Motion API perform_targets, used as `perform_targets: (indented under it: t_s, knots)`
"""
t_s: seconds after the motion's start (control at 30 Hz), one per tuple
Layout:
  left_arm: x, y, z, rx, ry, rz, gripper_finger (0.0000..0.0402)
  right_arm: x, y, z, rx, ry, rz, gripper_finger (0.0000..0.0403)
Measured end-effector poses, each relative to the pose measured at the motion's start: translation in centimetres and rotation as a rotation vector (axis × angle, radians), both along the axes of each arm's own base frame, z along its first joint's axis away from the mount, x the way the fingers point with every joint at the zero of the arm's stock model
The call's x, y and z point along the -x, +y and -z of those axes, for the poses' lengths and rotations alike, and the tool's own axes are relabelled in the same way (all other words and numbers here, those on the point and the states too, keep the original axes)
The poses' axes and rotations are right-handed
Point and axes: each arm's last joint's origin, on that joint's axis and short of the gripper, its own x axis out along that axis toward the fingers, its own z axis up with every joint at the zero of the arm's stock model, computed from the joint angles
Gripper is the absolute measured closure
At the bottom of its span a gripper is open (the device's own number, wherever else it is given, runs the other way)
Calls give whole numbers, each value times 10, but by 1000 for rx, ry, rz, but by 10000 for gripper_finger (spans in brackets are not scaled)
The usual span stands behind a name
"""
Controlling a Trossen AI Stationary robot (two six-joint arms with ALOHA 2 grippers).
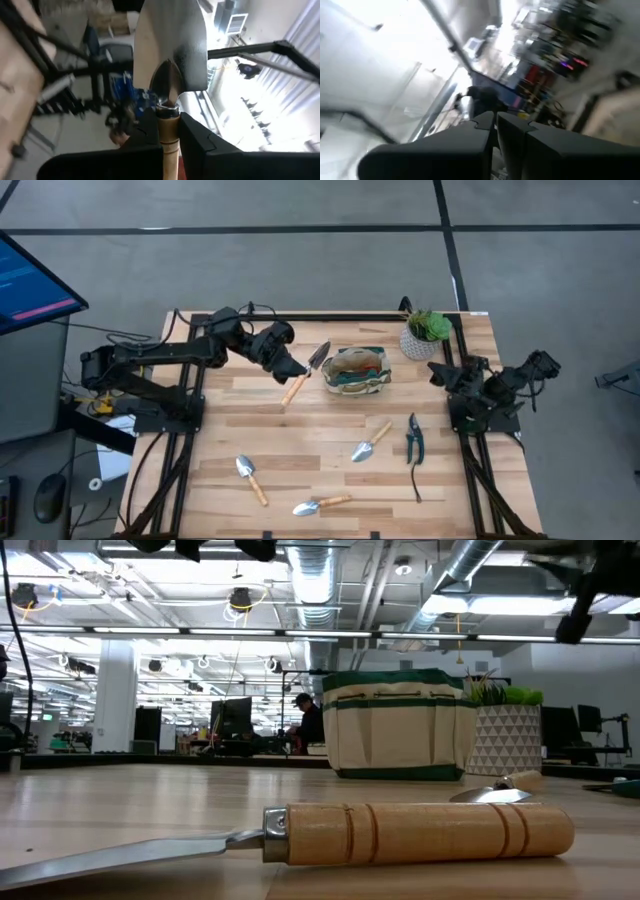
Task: Pick & Place Garden tools in Gardening bag
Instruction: Put the trowel into the gardening bag
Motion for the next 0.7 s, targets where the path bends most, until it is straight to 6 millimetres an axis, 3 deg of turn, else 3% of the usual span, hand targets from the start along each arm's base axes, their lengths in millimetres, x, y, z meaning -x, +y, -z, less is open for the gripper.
perform_targets:
  t_s: [0.13, 0.33, 0.57, 0.7]
  knots:
    - [-2, 0, 3, 124, 86, 44, 394, 3, -2, -16, 153, 37, 41, 380]
    - [-5, 3, 8, 259, 176, 8, 394, -4, -2, -45, 410, 308, 145, 336]
    - [-18, 8, 29, 331, 303, -81, 394, -37, 11, -85, 809, 552, 271, 257]
    - [-25, 10, 38, 359, 335, -100, 394, -67, 23, -105, 1072, 689, 343, 216]
